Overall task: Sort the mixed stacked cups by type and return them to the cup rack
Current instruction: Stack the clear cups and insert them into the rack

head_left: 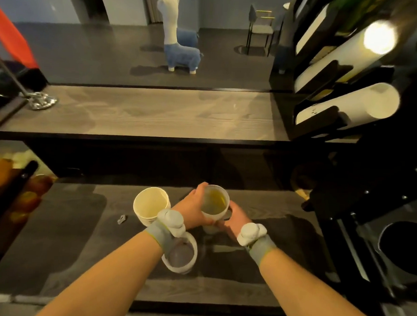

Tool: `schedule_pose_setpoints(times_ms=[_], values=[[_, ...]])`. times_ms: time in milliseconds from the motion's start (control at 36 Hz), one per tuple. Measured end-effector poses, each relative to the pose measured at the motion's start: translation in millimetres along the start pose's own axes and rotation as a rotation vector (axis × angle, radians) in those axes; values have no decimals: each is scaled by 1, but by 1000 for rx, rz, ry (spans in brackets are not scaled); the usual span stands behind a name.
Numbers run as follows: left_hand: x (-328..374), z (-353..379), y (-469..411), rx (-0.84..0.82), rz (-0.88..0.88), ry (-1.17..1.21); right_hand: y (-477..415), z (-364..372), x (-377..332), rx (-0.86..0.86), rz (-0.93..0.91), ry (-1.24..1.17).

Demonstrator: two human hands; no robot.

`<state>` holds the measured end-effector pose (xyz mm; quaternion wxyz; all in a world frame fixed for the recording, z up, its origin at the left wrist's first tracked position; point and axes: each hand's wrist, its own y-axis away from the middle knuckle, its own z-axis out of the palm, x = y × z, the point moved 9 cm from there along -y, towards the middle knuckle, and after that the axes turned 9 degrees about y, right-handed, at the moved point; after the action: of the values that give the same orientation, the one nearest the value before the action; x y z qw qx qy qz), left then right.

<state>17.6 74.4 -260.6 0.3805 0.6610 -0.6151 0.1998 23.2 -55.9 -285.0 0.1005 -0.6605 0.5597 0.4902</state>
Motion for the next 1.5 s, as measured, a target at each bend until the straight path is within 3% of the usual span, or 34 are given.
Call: schedule_pose_setpoints(times_ms=[250,500,639,778,861,972,1056,1222,1361,1500], values=[[104,-65,-4,32,231,-74,30,-92,-65,231,-129,96],[209,-149,15,-1,368,-90,93,-166,-141,337,-317,85],[253,-202,26,90,435,105,121,-202,-157,427,-332,167],[275,-225,29,-13,418,606,140,-237,-159,542,-290,193],[286,-227,27,-42,464,798,150,-259,-156,588,-254,-11],[296,-210,18,-86,481,998,160,-270,-158,494,-302,-667],[301,-185,8,-149,431,1101,173,-298,-163,606,-341,-802],[319,-146,-15,-216,328,1000,210,-375,-163,967,-335,-649],[349,-127,-28,-427,471,925,245,-428,-177,1152,-326,-361],[382,-113,-41,-332,592,563,268,-453,-200,1214,-362,-80]])
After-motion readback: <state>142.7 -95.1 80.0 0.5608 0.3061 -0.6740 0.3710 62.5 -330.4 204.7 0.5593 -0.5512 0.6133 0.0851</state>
